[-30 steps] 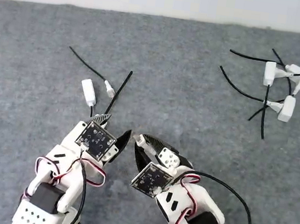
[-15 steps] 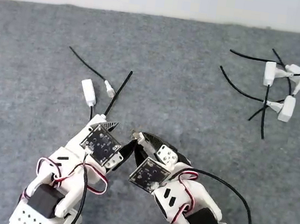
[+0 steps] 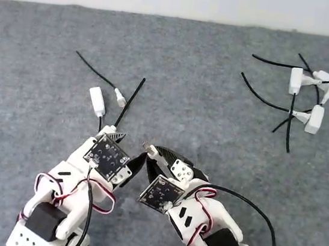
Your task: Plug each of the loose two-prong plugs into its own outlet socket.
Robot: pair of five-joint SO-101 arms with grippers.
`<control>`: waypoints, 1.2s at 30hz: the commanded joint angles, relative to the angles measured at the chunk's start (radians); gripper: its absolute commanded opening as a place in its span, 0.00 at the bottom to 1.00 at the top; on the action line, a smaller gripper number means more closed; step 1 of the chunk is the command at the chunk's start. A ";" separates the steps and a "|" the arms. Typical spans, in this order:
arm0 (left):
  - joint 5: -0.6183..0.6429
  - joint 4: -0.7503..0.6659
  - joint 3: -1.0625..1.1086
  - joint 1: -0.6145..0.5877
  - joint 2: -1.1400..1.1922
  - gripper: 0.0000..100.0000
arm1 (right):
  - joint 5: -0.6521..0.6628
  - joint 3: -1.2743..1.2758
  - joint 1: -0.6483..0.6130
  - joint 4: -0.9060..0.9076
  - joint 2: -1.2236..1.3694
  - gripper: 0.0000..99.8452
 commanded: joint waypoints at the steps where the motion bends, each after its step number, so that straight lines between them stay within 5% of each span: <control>1: 0.000 -0.005 -0.079 -0.015 -0.015 0.22 | 0.023 -0.008 -0.022 -0.013 0.018 0.01; 13: 0.000 0.060 -0.127 -0.006 -0.029 0.22 | 0.025 -0.006 -0.021 -0.013 0.019 0.01; 22: -0.023 0.124 -0.076 0.015 -0.267 0.22 | 0.023 -0.006 -0.027 -0.010 0.015 0.01; 36: -0.032 -0.015 0.019 0.049 -0.144 0.22 | 0.021 -0.014 -0.027 -0.004 0.010 0.01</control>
